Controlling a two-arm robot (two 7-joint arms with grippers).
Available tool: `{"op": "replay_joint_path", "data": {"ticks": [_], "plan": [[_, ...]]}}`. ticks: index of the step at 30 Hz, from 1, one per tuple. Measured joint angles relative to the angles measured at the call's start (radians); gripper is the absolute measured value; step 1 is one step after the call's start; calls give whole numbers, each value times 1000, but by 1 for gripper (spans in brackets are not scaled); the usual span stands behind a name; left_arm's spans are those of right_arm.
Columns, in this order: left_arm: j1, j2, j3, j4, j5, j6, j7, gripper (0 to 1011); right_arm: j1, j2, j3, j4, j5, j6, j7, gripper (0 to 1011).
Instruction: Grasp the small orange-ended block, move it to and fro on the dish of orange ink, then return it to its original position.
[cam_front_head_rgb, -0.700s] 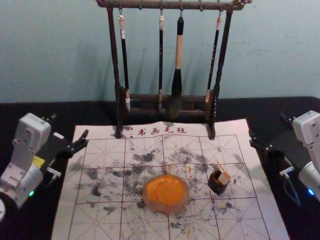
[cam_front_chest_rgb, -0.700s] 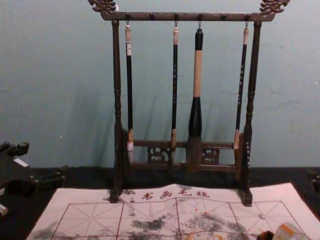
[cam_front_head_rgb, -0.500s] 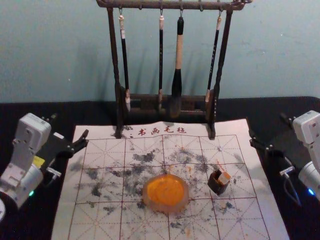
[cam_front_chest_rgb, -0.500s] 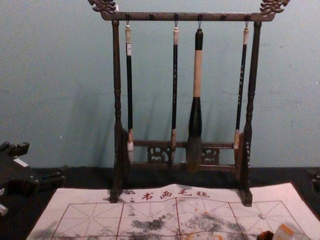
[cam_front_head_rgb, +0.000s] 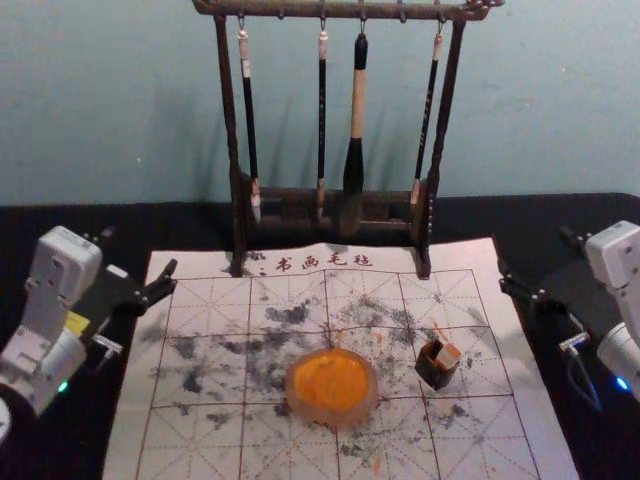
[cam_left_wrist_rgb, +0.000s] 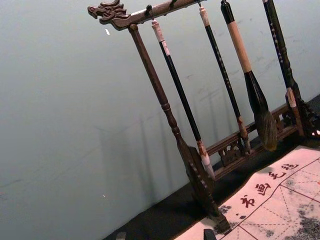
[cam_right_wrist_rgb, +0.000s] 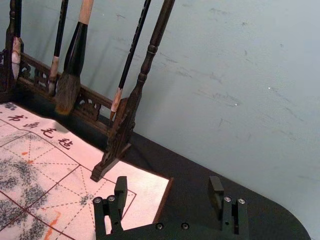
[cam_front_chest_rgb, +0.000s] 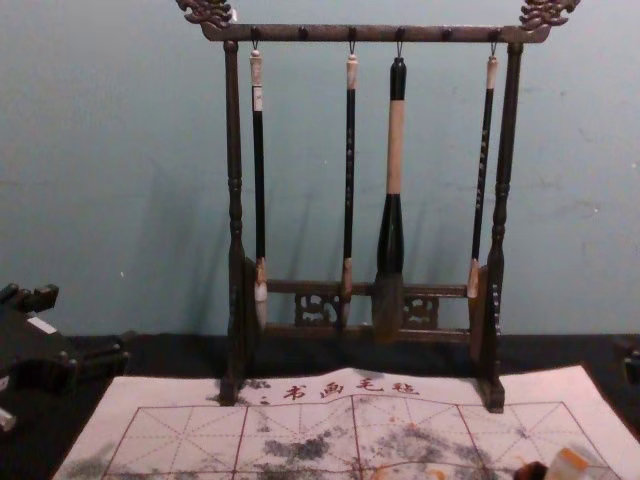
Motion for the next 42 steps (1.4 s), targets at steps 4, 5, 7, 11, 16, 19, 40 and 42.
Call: {"op": "replay_joint_path", "data": {"ticks": [4, 5, 7, 11, 16, 19, 40, 42], "plan": [[0, 0, 0, 0, 0, 0, 0, 1002, 0, 0, 0, 0, 0, 0, 0, 1000], [0, 0, 0, 0, 0, 0, 0, 1002, 0, 0, 0, 0, 0, 0, 0, 1000], [0, 0, 0, 0, 0, 0, 0, 1001, 0, 0, 0, 0, 0, 0, 0, 1000], [0, 0, 0, 0, 0, 0, 0, 1002, 0, 0, 0, 0, 0, 0, 0, 1000], [0, 0, 0, 0, 0, 0, 0, 1001, 0, 0, 0, 0, 0, 0, 0, 1000], [0, 0, 0, 0, 0, 0, 0, 1002, 0, 0, 0, 0, 0, 0, 0, 1000], [0, 0, 0, 0, 0, 0, 0, 1002, 0, 0, 0, 0, 0, 0, 0, 1000], [0, 0, 0, 0, 0, 0, 0, 1001, 0, 0, 0, 0, 0, 0, 0, 1000]]}}
